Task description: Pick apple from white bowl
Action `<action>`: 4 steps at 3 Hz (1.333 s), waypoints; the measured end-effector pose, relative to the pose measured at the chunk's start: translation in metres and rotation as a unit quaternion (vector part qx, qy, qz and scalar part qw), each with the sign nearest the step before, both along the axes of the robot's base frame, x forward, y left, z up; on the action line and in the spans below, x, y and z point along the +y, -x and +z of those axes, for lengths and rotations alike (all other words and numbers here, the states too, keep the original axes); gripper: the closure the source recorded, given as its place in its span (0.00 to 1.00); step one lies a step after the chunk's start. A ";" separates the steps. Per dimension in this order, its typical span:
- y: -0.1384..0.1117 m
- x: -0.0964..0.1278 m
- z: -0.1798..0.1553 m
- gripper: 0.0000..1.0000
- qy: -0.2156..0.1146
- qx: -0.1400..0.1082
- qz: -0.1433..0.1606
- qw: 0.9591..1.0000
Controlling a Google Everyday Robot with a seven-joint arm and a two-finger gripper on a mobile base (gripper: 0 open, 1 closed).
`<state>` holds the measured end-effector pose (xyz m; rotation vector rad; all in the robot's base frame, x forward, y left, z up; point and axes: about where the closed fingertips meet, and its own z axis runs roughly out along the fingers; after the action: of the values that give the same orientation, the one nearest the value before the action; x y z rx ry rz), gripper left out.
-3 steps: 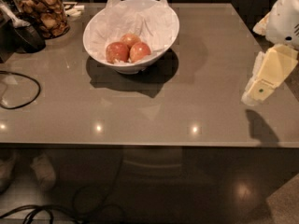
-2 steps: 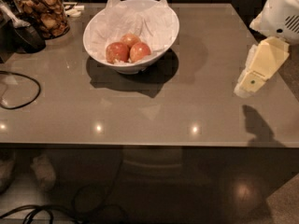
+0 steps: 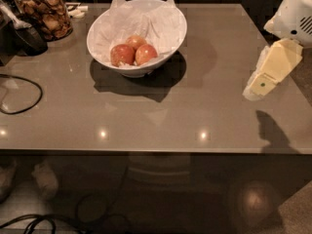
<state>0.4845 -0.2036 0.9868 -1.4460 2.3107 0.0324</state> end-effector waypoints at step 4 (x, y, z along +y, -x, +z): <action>-0.068 0.070 0.025 0.00 -0.034 -0.012 -0.007 0.999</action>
Offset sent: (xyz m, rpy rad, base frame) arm 0.0580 0.0639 0.0270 -0.0082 -0.0270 0.0027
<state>0.5522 -0.1336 1.0121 -1.3891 2.2767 0.0888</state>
